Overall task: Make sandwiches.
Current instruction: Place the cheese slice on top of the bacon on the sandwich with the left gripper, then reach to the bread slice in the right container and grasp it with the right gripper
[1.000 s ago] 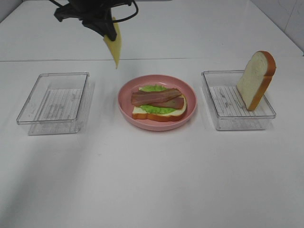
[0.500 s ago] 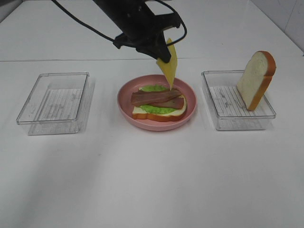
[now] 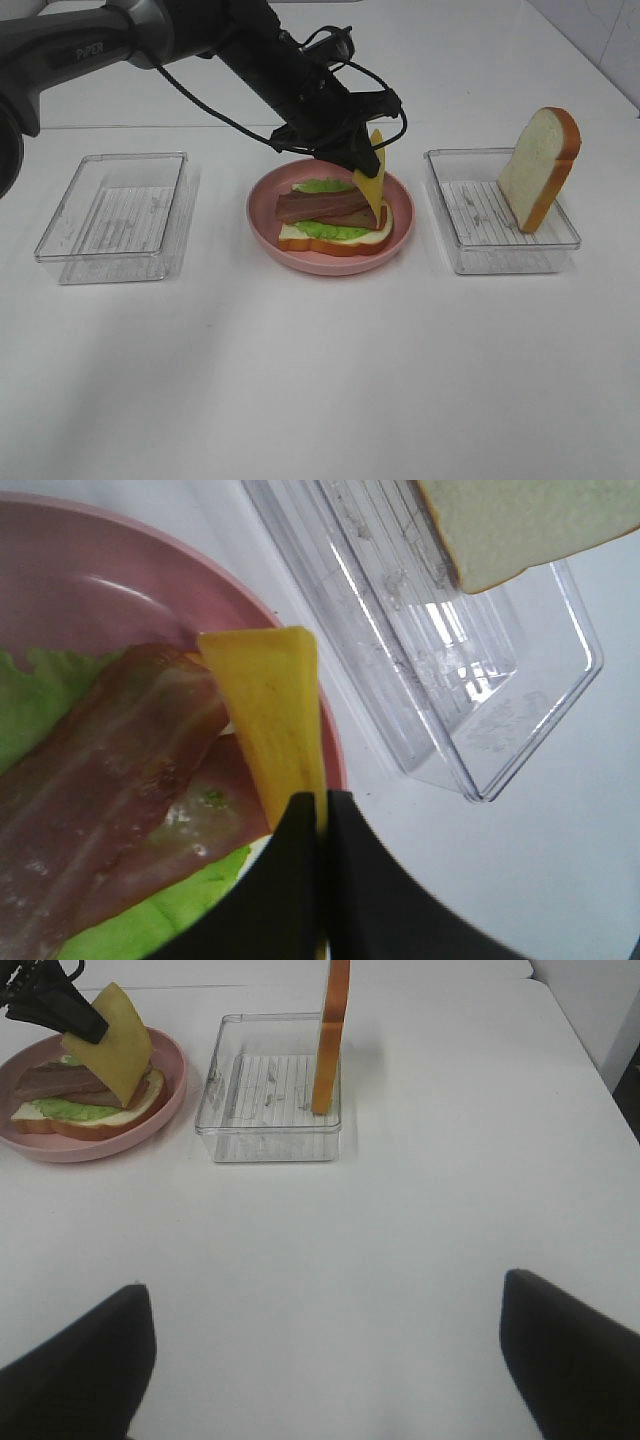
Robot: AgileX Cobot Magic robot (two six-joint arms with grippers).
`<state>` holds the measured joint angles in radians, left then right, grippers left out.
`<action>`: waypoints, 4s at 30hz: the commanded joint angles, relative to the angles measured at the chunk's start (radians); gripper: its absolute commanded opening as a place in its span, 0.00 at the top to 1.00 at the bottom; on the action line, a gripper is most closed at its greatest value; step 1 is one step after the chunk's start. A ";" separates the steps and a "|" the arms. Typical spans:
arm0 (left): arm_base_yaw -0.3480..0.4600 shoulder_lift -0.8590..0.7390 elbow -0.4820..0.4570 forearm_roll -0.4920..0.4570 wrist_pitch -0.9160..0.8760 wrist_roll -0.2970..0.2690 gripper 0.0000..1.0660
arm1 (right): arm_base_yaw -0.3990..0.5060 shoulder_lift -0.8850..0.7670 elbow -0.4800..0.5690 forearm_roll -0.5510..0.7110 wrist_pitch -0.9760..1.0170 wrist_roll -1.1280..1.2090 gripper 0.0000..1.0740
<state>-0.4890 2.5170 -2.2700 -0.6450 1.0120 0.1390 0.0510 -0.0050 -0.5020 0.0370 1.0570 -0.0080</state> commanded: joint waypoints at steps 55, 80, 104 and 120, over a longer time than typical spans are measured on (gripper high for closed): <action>0.160 -0.205 -0.129 0.552 0.265 -0.152 0.06 | 0.002 -0.023 0.002 -0.001 -0.007 -0.006 0.21; 0.400 -0.784 0.592 0.612 0.240 -0.210 0.06 | 0.002 -0.023 0.002 -0.001 -0.007 -0.006 0.21; 0.400 -2.011 1.471 0.607 0.091 -0.156 0.06 | 0.002 -0.023 0.002 -0.001 -0.007 -0.006 0.21; 0.400 -2.535 1.746 0.537 0.041 -0.100 0.06 | 0.002 -0.022 0.002 -0.001 -0.007 -0.006 0.21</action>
<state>-0.0870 -0.0050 -0.5560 -0.0930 1.0830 0.0130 0.0510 -0.0050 -0.5020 0.0380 1.0550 -0.0080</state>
